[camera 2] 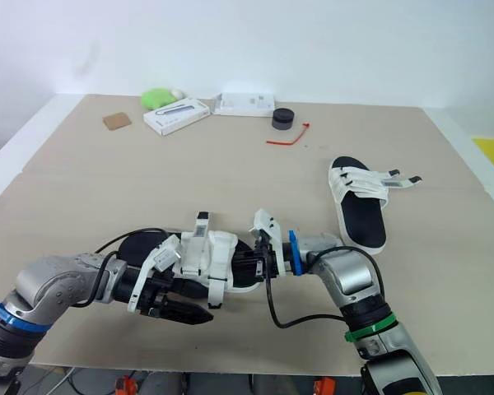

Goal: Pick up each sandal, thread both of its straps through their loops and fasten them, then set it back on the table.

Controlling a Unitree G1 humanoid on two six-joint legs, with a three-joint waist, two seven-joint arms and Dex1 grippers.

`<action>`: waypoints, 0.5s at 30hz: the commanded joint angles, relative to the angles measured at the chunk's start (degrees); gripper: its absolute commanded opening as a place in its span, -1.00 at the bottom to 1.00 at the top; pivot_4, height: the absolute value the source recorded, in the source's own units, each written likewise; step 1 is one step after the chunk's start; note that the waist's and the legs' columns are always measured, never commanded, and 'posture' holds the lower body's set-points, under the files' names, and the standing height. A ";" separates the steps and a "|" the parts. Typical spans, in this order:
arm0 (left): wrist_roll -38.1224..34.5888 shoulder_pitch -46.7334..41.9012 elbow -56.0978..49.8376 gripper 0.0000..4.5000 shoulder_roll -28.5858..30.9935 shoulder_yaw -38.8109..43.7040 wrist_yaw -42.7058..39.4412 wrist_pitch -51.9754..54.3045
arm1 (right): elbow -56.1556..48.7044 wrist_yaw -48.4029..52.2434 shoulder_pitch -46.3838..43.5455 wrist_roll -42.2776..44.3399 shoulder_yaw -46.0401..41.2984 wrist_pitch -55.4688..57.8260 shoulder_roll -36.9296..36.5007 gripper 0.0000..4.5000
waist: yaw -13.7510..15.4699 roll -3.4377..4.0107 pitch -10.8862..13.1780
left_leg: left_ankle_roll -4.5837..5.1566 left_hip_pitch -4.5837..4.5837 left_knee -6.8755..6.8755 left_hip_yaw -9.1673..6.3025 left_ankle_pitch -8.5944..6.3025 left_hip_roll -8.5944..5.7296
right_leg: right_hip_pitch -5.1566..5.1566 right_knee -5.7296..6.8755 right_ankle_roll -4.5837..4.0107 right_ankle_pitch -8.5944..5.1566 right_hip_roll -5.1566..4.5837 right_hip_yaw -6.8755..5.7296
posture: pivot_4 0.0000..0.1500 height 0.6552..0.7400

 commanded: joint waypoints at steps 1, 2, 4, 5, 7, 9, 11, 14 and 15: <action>3.02 -1.72 1.89 0.73 -1.19 -1.82 1.03 -0.66 | 1.70 -1.07 0.95 -1.56 1.52 1.03 -0.56 -1.00 | 0.06 -0.01 0.00 | -0.01 0.00 0.01 0.00 0.02 -0.04 | 0.00 -0.01 0.00 0.00 -0.01 0.05 | 1.00 1.00; 3.61 -2.25 2.59 0.73 -1.50 -2.45 0.71 -0.98 | 1.84 -1.07 0.80 -1.59 1.55 0.99 -0.53 -1.00 | 0.06 -0.01 0.00 | -0.04 0.00 0.03 0.00 0.05 -0.10 | 0.02 -0.02 0.01 0.01 -0.04 0.11 | 1.00 1.00; 4.59 -3.30 3.81 0.73 -2.01 -3.57 0.12 -1.43 | 2.11 -1.05 0.50 -1.63 1.59 0.93 -0.46 -1.00 | 0.18 0.00 -0.01 | -0.08 0.00 0.03 0.00 0.09 -0.21 | 0.04 -0.03 0.02 0.01 -0.07 0.21 | 1.00 1.00; 4.96 -4.09 4.69 0.73 -2.59 -4.10 -0.06 -1.25 | 2.24 -1.04 0.32 -1.64 1.60 0.91 -0.43 -1.00 | 0.25 0.00 -0.01 | -0.12 0.00 0.03 0.00 0.12 -0.24 | 0.05 -0.04 0.03 0.01 -0.08 0.25 | 1.00 1.00; 5.63 -5.36 6.12 0.73 -3.52 -4.90 -0.61 -1.11 | 2.46 -1.04 0.10 -1.69 1.67 0.76 -0.38 -1.00 | 0.55 -0.01 -0.01 | -0.18 0.00 0.03 0.00 0.17 -0.29 | 0.05 -0.04 0.03 0.02 -0.08 0.31 | 1.00 1.00; 5.70 -6.33 7.12 0.73 -4.21 -5.32 -1.17 -0.76 | 2.62 -1.03 0.00 -1.70 1.75 0.63 -0.35 -1.00 | 0.82 0.00 -0.02 | -0.18 -0.01 0.03 0.00 0.20 -0.32 | 0.05 -0.05 0.04 0.02 -0.09 0.33 | 1.00 1.00; 5.33 -7.37 7.97 0.73 -5.17 -5.34 -1.45 0.28 | 2.60 -1.02 0.00 -1.81 1.78 0.60 -0.27 -1.00 | 1.05 -0.01 -0.02 | -0.19 -0.01 0.03 0.00 0.20 -0.33 | 0.05 -0.06 0.03 0.02 -0.09 0.34 | 1.00 1.00; 5.45 -8.16 8.60 0.49 -5.98 -5.59 -2.02 0.46 | 2.53 -1.05 0.09 -1.93 1.76 0.60 -0.18 -1.00 | 1.15 -0.01 -0.02 | -0.16 -0.01 0.03 -0.01 0.25 -0.34 | 0.05 -0.06 0.03 0.02 -0.10 0.35 | 1.00 1.00; 5.54 -8.19 8.69 0.32 -6.11 -5.64 -2.23 0.47 | 2.49 -1.06 0.13 -1.94 1.73 0.61 -0.20 -1.00 | 1.15 -0.01 -0.02 | -0.16 -0.01 0.03 -0.01 0.26 -0.34 | 0.04 -0.06 0.03 0.02 -0.10 0.36 | 1.00 1.00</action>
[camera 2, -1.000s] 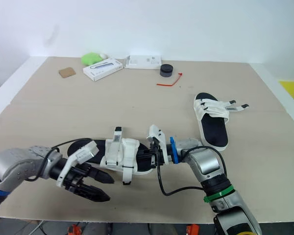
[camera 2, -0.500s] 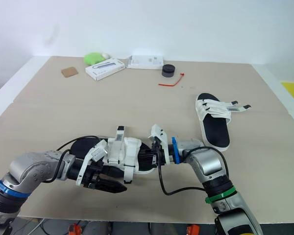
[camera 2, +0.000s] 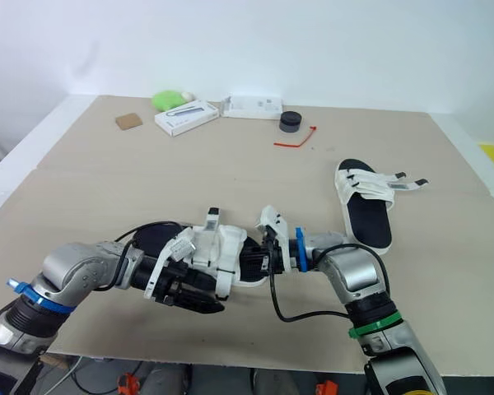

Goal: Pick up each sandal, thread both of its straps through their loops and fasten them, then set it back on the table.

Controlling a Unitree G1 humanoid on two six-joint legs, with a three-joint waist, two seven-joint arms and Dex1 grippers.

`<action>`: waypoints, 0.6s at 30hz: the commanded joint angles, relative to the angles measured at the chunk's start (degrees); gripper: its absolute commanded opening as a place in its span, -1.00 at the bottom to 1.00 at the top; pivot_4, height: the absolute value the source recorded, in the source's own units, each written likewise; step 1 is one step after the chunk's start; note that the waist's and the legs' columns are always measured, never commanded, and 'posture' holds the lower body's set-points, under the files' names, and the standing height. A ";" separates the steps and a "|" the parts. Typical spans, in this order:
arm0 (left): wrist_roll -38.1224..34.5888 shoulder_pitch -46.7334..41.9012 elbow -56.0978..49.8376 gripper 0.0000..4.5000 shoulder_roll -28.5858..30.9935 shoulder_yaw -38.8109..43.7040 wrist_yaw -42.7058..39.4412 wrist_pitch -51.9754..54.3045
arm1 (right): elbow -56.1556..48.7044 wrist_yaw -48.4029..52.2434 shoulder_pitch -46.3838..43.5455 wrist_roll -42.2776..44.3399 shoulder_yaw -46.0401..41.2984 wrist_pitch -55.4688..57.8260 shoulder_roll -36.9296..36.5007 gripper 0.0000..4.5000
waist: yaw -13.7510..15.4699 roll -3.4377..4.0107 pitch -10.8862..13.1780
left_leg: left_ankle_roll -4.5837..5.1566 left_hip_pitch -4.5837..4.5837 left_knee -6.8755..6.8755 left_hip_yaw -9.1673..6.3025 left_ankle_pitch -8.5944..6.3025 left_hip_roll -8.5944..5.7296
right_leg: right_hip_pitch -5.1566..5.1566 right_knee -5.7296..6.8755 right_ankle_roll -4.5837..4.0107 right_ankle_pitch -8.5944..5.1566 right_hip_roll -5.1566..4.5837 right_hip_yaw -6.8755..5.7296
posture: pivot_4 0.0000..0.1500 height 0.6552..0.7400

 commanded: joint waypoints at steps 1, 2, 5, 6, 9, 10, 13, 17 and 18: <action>1.60 -0.90 0.98 0.17 -1.62 -1.17 0.69 0.04 | 0.75 -0.48 0.91 -1.24 2.61 0.77 0.59 -1.00 | -0.03 0.00 0.00 | 0.00 0.00 0.00 0.00 0.01 0.00 | -0.02 0.00 -0.01 0.01 0.00 0.00 | 1.00 1.00; 1.56 -0.64 1.00 -0.05 -1.86 -0.93 0.71 0.18 | 0.64 -0.53 1.00 -1.23 2.56 0.80 0.57 -1.00 | -0.03 0.01 -0.02 | 0.01 0.00 0.00 0.00 0.02 0.00 | -0.03 0.00 0.00 0.02 0.00 0.01 | 1.00 1.00; 1.53 0.11 1.01 -0.73 -2.47 -0.09 1.09 0.29 | 0.43 -0.63 1.22 -1.22 2.50 0.83 0.56 -1.00 | -0.01 0.18 -0.15 | 0.09 0.00 -0.01 -0.01 0.07 0.00 | -0.01 0.00 0.06 0.09 0.01 0.00 | 1.00 1.00; 1.58 0.30 0.95 -0.95 -2.62 0.13 1.25 0.32 | 0.39 -0.64 1.29 -1.22 2.50 0.83 0.55 -1.00 | -0.01 0.23 -0.18 | 0.09 0.00 -0.01 0.00 0.07 0.00 | -0.01 0.00 0.06 0.09 0.01 0.00 | 1.00 1.00; 1.86 0.78 0.72 -0.98 -2.71 0.67 1.55 0.42 | 0.38 -0.60 1.36 -1.29 2.52 0.77 0.52 -1.00 | -0.02 0.25 -0.20 | 0.10 0.00 -0.01 0.00 0.08 0.00 | -0.02 0.00 0.06 0.09 0.01 0.00 | 1.00 1.00; 1.94 0.91 0.66 -0.98 -2.69 0.83 1.58 0.53 | 0.40 -0.59 1.36 -1.33 2.54 0.73 0.51 -1.00 | -0.02 0.24 -0.20 | 0.10 0.00 -0.01 0.00 0.08 0.00 | -0.02 0.00 0.06 0.09 0.01 0.00 | 1.00 1.00; 1.55 1.29 -0.05 -0.98 -1.75 1.60 1.05 1.18 | 0.71 -0.42 0.99 -1.43 2.57 0.63 0.51 -1.00 | -0.04 0.25 -0.20 | 0.10 0.00 -0.01 -0.01 0.08 0.00 | -0.02 0.00 0.06 0.09 0.01 0.00 | 1.00 1.00; -1.04 0.86 -2.39 -0.98 1.34 2.75 -1.69 3.76 | 0.90 -0.21 0.81 -1.44 2.71 0.45 0.46 -1.00 | -0.23 0.15 -0.08 | 0.07 -0.01 -0.07 0.00 0.06 0.01 | -0.11 0.00 0.05 0.09 0.01 0.00 | 1.00 1.00; -3.46 0.22 -3.66 -0.98 2.92 3.68 -3.66 5.83 | 0.93 -0.14 0.78 -1.43 2.78 0.40 0.42 -1.00 | -0.47 0.08 -0.03 | 0.09 -0.06 -0.12 0.00 0.07 0.01 | -0.21 0.00 0.04 0.09 0.02 0.01 | 1.00 1.00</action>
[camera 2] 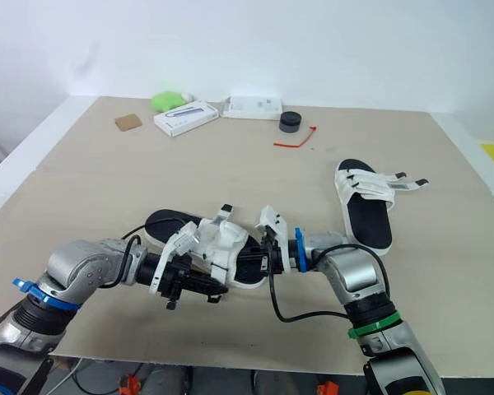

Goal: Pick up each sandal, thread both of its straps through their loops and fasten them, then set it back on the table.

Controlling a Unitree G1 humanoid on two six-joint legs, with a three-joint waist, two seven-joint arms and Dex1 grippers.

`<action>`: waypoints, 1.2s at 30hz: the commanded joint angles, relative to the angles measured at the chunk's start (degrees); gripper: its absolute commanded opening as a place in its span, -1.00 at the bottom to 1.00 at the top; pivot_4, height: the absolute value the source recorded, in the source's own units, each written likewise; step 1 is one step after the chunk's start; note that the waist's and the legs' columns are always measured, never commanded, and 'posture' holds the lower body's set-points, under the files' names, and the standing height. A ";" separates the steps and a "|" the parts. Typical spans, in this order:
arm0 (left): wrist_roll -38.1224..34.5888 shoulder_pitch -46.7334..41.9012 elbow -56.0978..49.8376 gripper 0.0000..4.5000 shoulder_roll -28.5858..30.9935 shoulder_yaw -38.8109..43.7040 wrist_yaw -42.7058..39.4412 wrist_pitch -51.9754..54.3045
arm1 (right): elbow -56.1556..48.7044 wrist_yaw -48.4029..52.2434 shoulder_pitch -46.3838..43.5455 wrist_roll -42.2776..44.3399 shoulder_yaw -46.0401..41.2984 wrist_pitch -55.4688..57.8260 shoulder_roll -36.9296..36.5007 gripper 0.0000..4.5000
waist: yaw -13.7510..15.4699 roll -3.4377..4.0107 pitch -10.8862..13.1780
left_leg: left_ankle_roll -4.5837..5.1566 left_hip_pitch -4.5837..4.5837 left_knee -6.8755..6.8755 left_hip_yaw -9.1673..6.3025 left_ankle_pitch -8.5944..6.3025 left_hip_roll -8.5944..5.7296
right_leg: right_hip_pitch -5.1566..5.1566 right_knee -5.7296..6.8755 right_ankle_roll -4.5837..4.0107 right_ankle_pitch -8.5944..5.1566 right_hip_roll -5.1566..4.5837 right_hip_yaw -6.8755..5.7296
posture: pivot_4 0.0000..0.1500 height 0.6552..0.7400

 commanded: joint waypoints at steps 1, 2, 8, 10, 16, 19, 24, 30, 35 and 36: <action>-6.60 -1.77 -4.20 -0.98 4.58 2.57 -5.57 5.90 | 1.21 -0.32 0.92 -1.51 2.22 0.77 -0.24 -1.00 | -0.41 -0.07 0.05 | 0.00 -0.06 -0.05 0.00 0.00 0.02 | -0.04 0.00 -0.03 0.01 0.03 -0.01 | 1.00 1.00; -8.56 -2.33 -4.97 -0.98 5.76 3.18 -6.97 7.63 | 1.22 -0.27 0.90 -1.53 2.26 0.75 -0.26 -1.00 | -0.59 -0.08 0.06 | -0.05 -0.08 -0.11 -0.01 -0.03 0.04 | -0.06 0.00 -0.08 -0.03 0.04 -0.01 | 1.00 1.00; -19.21 -5.76 -10.02 -0.98 17.57 5.22 -19.63 14.27 | 1.88 0.05 0.44 -1.57 2.46 0.30 -0.47 -1.00 | -1.69 -0.06 0.17 | -0.04 -0.46 -0.30 -0.14 -0.12 0.13 | -0.20 0.02 0.13 -0.11 0.28 -0.07 | 1.00 1.00; -20.60 -6.79 -10.60 -0.98 19.41 5.15 -21.80 14.95 | 2.10 0.03 0.28 -1.44 2.44 0.20 -0.41 -1.00 | -1.74 0.09 0.33 | -0.06 -0.46 -0.37 -0.14 -0.15 0.15 | -0.24 0.01 0.09 -0.14 0.28 -0.06 | 1.00 1.00; -24.40 -14.69 3.87 -0.98 3.88 11.11 -9.40 23.86 | 2.63 -0.37 0.06 -1.11 2.92 -0.36 -0.27 -1.00 | -1.16 0.06 0.53 | -0.11 -0.79 -0.31 -0.19 -0.20 0.14 | -0.45 0.02 0.12 -0.24 0.33 -0.09 | 1.00 1.00; -27.52 -17.71 11.77 -0.98 -1.57 12.51 -2.88 25.80 | 2.68 -0.51 -0.04 -0.95 2.82 -0.37 -0.24 -1.00 | -1.18 0.05 0.54 | -0.10 -0.80 -0.12 -0.24 -0.20 0.14 | -0.39 0.02 0.22 -0.13 0.33 -0.14 | 1.00 1.00; -23.63 -18.23 19.24 -0.98 -7.74 14.06 8.47 25.80 | 2.41 -0.82 0.41 -0.91 2.66 -0.42 -0.55 -1.00 | -1.16 0.07 0.53 | -0.12 -0.64 -0.01 -0.32 -0.16 0.10 | -0.09 0.02 0.31 -0.03 0.32 -0.14 | 1.00 1.00; -15.32 -20.00 31.78 -0.98 -17.59 24.44 25.45 25.64 | 1.59 -1.43 1.20 -0.64 2.51 -0.21 -0.74 -1.00 | -0.54 0.14 0.49 | -0.04 -0.35 0.14 -0.47 -0.01 -0.13 | 0.10 -0.03 0.33 0.04 0.15 -0.24 | 1.00 1.00; -14.78 -19.58 35.81 -0.98 -20.19 28.32 32.43 25.80 | 1.40 -1.85 1.37 -0.41 2.33 -0.19 -0.80 -1.00 | -0.49 0.14 0.46 | -0.22 -0.30 0.14 -0.53 0.23 -0.25 | 0.16 -0.04 0.40 0.21 0.05 -0.24 | 1.00 1.00; -15.12 -19.06 35.42 -0.98 -20.12 27.94 32.95 25.80 | 1.37 -1.94 1.39 -0.37 2.33 -0.19 -0.79 -1.00 | -0.49 0.14 0.44 | -0.25 -0.30 0.14 -0.55 0.27 -0.26 | 0.17 -0.04 0.41 0.24 0.04 -0.24 | 1.00 1.00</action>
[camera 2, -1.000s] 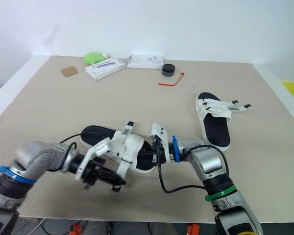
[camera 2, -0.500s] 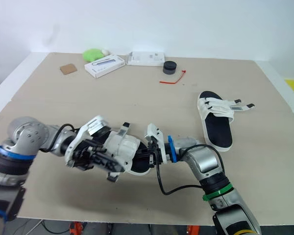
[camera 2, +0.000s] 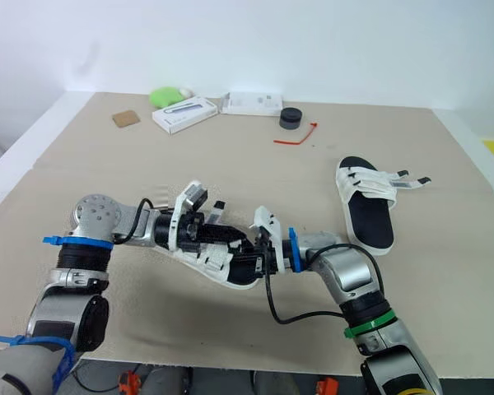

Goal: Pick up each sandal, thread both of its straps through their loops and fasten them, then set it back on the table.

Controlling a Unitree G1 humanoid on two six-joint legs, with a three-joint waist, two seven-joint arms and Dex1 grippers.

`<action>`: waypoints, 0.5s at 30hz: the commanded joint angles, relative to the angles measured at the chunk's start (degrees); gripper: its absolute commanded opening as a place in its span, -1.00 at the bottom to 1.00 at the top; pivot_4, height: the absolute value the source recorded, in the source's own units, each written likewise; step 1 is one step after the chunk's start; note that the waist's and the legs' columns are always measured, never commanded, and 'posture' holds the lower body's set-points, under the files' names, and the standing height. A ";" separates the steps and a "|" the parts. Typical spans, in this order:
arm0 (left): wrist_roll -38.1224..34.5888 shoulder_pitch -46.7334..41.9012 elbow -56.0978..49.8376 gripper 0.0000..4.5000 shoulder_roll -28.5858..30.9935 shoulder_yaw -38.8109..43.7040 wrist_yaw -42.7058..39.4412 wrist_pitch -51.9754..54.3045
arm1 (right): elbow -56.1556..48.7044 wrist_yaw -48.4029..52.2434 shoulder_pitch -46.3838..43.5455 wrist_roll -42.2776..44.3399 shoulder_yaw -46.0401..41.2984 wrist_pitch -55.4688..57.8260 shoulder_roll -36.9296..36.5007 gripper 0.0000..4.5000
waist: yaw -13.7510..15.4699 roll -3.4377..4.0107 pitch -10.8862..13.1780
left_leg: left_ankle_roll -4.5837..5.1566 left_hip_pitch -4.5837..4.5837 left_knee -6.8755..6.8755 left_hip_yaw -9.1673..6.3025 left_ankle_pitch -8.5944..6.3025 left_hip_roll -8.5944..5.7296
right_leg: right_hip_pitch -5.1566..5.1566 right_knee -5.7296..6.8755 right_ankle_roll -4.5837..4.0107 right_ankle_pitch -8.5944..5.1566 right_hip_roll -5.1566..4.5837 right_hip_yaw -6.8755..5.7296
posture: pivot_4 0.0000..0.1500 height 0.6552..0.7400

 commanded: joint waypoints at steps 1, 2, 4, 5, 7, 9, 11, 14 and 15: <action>2.03 1.65 0.99 -0.98 0.45 0.27 4.84 0.16 | 1.24 -0.71 1.69 -1.95 1.37 1.08 -0.94 -1.00 | -0.01 0.01 -0.03 | -0.04 0.02 0.00 0.00 0.02 -0.01 | 0.02 0.00 -0.01 0.03 -0.01 0.00 | 1.00 1.00; 1.16 2.07 0.89 -0.86 0.45 0.27 4.95 0.16 | 1.22 -0.79 1.67 -1.89 1.35 1.09 -0.95 -1.00 | -0.01 0.02 -0.05 | -0.05 0.03 0.00 0.00 0.03 -0.02 | 0.02 0.00 -0.02 0.05 -0.02 0.00 | 1.00 1.00; -0.18 2.56 0.29 -0.63 0.88 -0.52 4.97 0.16 | 1.17 -0.90 1.66 -1.77 1.32 1.12 -0.99 -1.00 | -0.01 0.03 -0.06 | -0.07 0.04 0.00 -0.01 0.03 -0.03 | 0.02 0.00 -0.02 0.07 -0.03 0.00 | 1.00 1.00; -0.14 2.68 0.07 -0.43 0.98 -0.78 5.38 0.16 | 1.10 -0.92 1.69 -1.74 1.31 1.14 -1.02 -1.00 | -0.01 0.03 -0.06 | -0.08 0.04 0.00 -0.01 0.03 -0.03 | 0.02 0.00 -0.02 0.07 -0.03 0.00 | 1.00 1.00; 1.52 2.83 -0.24 0.00 1.05 -1.25 6.36 0.16 | 0.98 -0.90 1.76 -1.71 1.27 1.18 -1.05 -1.00 | -0.01 -0.01 -0.15 | -0.07 0.04 -0.04 -0.02 0.03 -0.03 | 0.02 -0.01 -0.03 0.05 -0.03 0.00 | 1.00 1.00; 3.49 2.82 0.16 0.39 1.10 -1.38 7.18 0.16 | 1.05 -0.91 1.73 -1.71 1.21 1.20 -1.01 -1.00 | -0.02 -0.01 -0.28 | -0.06 0.04 -0.07 -0.02 0.04 -0.03 | 0.04 -0.02 0.14 0.12 -0.03 0.00 | 1.00 1.00; 4.62 2.95 0.09 0.59 1.44 -2.08 7.52 0.16 | 1.06 -0.92 1.75 -1.68 1.17 1.22 -0.99 -1.00 | -0.02 0.02 -0.37 | -0.06 0.06 -0.10 -0.03 0.04 -0.04 | 0.04 -0.02 0.15 0.11 -0.03 0.00 | 1.00 1.00; 4.94 3.01 -0.27 0.59 1.64 -2.98 7.12 0.16 | 1.02 -0.98 1.85 -1.63 1.16 1.21 -1.03 -1.00 | -0.02 0.01 -0.48 | -0.06 0.06 -0.11 -0.03 0.03 -0.05 | 0.03 -0.05 0.13 0.10 -0.03 0.00 | 1.00 1.00; 4.89 2.77 -0.16 0.59 1.43 -2.86 6.99 0.16 | 1.00 -1.01 1.88 -1.60 1.14 1.23 -1.04 -1.00 | -0.02 0.00 -0.50 | -0.07 0.06 -0.11 -0.03 0.03 -0.05 | 0.03 -0.05 0.12 0.09 -0.03 0.00 | 1.00 1.00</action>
